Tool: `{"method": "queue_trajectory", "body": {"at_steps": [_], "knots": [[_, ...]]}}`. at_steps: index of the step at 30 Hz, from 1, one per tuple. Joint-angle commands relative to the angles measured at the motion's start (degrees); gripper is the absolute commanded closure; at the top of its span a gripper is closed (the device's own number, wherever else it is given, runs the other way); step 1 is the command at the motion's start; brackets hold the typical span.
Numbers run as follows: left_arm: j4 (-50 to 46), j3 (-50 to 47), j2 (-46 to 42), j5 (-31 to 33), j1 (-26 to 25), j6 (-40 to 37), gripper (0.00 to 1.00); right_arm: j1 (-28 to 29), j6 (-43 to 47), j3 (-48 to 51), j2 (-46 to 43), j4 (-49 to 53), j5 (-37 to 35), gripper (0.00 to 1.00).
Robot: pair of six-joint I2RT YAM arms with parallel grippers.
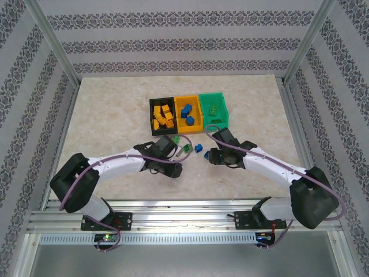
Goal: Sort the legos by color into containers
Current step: Place the lego in the container.
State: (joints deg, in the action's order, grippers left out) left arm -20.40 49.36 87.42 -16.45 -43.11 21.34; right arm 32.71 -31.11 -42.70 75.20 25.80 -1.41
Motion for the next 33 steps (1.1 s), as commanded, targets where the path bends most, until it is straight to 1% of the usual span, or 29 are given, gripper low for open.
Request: {"method": "queue_trajectory", "body": {"at_steps": [1,3,6,9,13,17,19,20,21,22,24,26,29,33], "knots": [[3.3,6.2,-1.2,0.4,3.0,1.6,0.62,-1.5,0.7,-0.1,-1.7,-0.8,2.1,0.72],[3.0,11.0,0.6,0.4,5.1,1.1,0.62,-2.1,0.6,0.5,-2.0,-1.3,2.7,0.72],[0.5,21.0,5.7,1.3,8.5,1.5,0.62,-2.4,0.3,1.4,-2.6,-1.7,3.5,0.72],[-2.1,31.1,12.3,4.1,9.4,-0.1,0.61,-2.4,-0.5,2.5,-3.5,-2.7,4.5,0.71],[-7.4,45.3,22.4,6.1,10.6,-2.7,0.60,-2.3,-1.2,3.2,-4.1,-3.8,5.3,0.71],[-12.2,55.8,30.7,6.9,12.7,-3.8,0.53,-2.2,-0.8,1.7,-3.9,-4.4,5.9,0.71],[-13.7,58.6,32.6,5.9,13.4,-3.7,0.49,-2.1,-0.1,0.1,-3.1,-4.4,6.1,0.71],[-13.8,59.0,32.7,5.8,13.4,-3.9,0.45,-2.1,0.2,-0.7,-2.5,-4.4,6.0,0.71],[-13.8,59.1,32.5,5.6,13.4,-4.1,0.38,-2.1,0.6,-1.6,-1.9,-4.4,6.1,0.71],[-13.8,58.8,31.9,5.5,13.4,-4.1,0.34,-2.2,0.9,-2.6,-0.9,-4.7,6.1,0.71],[-13.6,57.1,29.8,5.9,13.4,-4.3,0.33,-2.3,1.8,-5.1,1.1,-5.1,6.5,0.71],[-12.1,53.2,26.4,6.8,13.5,-4.2,0.33,-2.6,2.7,-8.4,4.0,-5.6,7.0,0.71],[-9.1,44.9,19.7,7.1,14.4,-3.0,0.32,-3.3,4.6,-14.5,9.9,-6.3,8.0,0.71],[-8.0,32.7,11.2,6.0,17.1,0.3,0.31,-4.8,6.1,-25.1,19.2,-6.4,10.6,0.70]]}}
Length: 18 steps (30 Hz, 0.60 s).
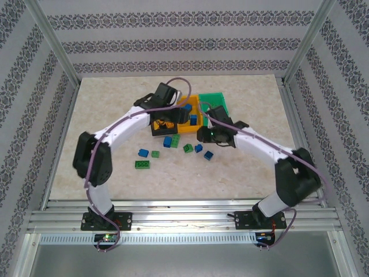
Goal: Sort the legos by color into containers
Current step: Place the lego in the container.
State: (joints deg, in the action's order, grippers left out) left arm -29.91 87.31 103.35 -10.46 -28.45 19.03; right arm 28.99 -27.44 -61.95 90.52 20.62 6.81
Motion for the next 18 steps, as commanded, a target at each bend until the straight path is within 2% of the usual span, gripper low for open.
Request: {"method": "queue_trajectory", "body": {"at_steps": [1,6,7,9,11,18], "knots": [[1.5,-8.2,-6.9,-0.7,3.2,3.7,0.31,-1.3,2.8,-8.7,6.4,-1.4,2.8,0.70],[1.1,-21.8,-16.7,-0.5,5.5,6.6,0.30,-2.5,3.9,-22.9,17.3,0.1,4.4,0.66],[0.2,-23.7,-18.1,-0.2,6.0,7.0,0.25,-2.8,4.0,-25.9,19.3,0.6,4.9,0.63],[-1.5,-26.3,-19.7,-0.4,7.3,7.6,0.22,-3.3,4.4,-31.6,23.3,2.7,5.7,0.54],[-3.2,-28.1,-20.4,-0.6,8.4,7.7,0.20,-3.6,5.3,-36.5,26.6,5.3,6.9,0.51],[-5.7,-30.0,-18.2,-1.0,11.1,6.8,0.19,-3.7,6.6,-32.6,23.4,4.9,6.9,0.43]]}}
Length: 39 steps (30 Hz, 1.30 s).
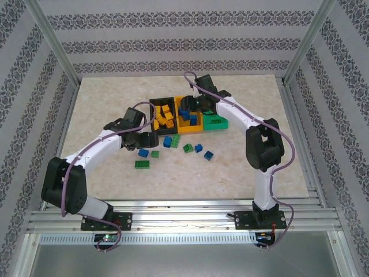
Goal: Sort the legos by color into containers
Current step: Place the lego in the container, then pick up the lego from the center of the table.
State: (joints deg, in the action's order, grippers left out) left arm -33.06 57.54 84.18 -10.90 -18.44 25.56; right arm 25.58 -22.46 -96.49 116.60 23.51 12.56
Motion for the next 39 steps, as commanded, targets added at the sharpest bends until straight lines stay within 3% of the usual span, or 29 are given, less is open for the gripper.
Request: {"method": "queue_trajectory", "body": {"at_steps": [1,7,20,25,32,39], "knots": [[-2.8,0.1,2.1,-0.7,1.2,-0.1,0.19,-0.3,2.0,3.1,-3.6,1.9,1.2,0.42],[-3.1,0.8,7.2,-1.3,1.2,-1.0,0.20,-0.2,3.1,6.4,-7.1,2.7,1.9,0.41],[-5.8,3.2,15.9,5.9,1.6,-5.0,0.26,0.4,1.5,29.1,-24.7,0.7,-0.2,0.41],[-5.0,3.5,16.8,5.2,2.2,-5.2,0.28,0.3,1.0,35.6,-28.8,0.9,-2.1,0.41],[-4.2,1.9,18.3,5.5,3.6,-5.0,0.34,-0.3,-0.1,40.8,-31.5,0.3,-3.2,0.41],[-2.7,0.4,18.5,4.2,4.0,-4.8,0.47,-1.0,-0.2,42.3,-31.9,0.9,-4.5,0.41]]}}
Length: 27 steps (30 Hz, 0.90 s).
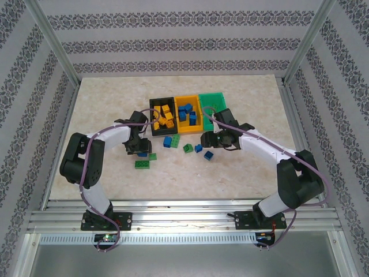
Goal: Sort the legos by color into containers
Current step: Pick up the lego from the center of the table, then place the lego in the container.
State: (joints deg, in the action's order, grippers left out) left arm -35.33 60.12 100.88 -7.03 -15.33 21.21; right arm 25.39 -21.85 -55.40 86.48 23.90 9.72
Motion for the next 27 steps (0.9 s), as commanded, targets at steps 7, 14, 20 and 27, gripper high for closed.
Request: {"method": "queue_trajectory", "body": {"at_steps": [7,14,20,27], "knots": [[1.2,-2.5,-0.7,-2.2,0.8,-0.2,0.62,-1.8,0.0,1.7,1.0,1.1,-1.0,0.41],[0.5,0.6,-6.2,-4.9,0.9,0.2,0.61,-1.5,1.5,1.1,4.7,3.3,-0.4,0.40],[1.7,7.4,-9.3,-9.1,0.7,1.8,0.61,0.2,3.3,0.1,8.1,4.8,0.9,0.40],[1.5,20.8,-4.0,-10.9,-1.6,2.0,0.60,3.5,2.5,-1.9,12.4,4.3,1.9,0.40]]}}
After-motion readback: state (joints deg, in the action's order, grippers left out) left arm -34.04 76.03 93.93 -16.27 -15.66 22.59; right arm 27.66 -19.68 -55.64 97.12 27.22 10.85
